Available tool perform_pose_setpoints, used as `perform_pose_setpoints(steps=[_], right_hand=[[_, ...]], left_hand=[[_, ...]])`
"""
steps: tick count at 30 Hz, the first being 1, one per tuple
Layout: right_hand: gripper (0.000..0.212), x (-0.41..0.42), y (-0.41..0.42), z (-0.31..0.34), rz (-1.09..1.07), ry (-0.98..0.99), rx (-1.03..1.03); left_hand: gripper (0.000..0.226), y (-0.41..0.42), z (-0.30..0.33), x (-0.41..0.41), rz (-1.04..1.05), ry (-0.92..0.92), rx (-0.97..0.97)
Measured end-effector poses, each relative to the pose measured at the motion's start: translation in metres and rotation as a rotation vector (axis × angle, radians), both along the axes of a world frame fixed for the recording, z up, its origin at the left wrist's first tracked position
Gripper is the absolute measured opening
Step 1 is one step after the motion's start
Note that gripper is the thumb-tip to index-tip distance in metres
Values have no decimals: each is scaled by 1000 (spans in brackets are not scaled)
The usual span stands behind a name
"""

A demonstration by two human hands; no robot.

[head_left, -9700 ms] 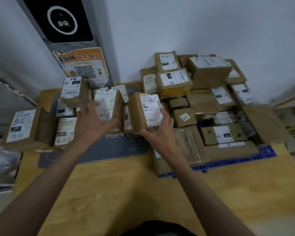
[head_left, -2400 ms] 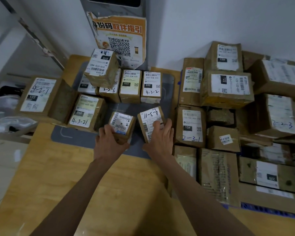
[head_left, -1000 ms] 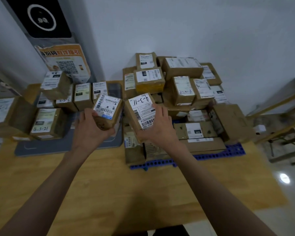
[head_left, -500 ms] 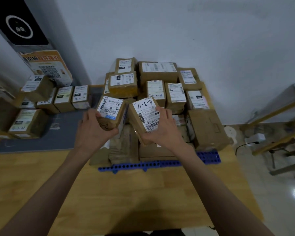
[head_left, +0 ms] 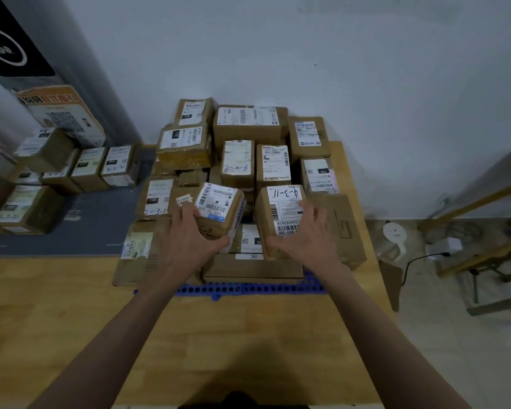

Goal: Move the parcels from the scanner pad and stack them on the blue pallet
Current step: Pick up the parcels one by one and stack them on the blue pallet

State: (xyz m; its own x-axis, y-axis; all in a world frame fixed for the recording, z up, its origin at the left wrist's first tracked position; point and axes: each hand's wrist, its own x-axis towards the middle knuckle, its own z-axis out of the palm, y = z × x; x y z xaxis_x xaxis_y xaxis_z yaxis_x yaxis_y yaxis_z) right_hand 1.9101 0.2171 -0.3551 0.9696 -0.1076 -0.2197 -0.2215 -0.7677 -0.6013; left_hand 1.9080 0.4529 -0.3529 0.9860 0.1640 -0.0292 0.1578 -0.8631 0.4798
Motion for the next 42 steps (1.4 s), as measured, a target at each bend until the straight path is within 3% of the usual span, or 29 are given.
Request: perform_pose_setpoints(steps=[7, 14, 28, 33, 38, 42], right_hand=[[105, 13, 1, -21, 7, 88, 0], [108, 30, 59, -41, 75, 133, 29], [101, 55, 147, -57, 41, 32, -112], [98, 55, 141, -63, 137, 57, -4], [75, 58, 118, -61, 74, 21, 184], [38, 66, 95, -43, 71, -76, 204]], left_hand=[[71, -2, -5, 19, 17, 41, 26], [71, 30, 10, 41, 43, -31, 28], [71, 83, 13, 51, 69, -31, 46], [74, 85, 15, 51, 74, -29, 33], [74, 75, 21, 50, 57, -41, 7], [75, 50, 25, 52, 21, -48, -9]])
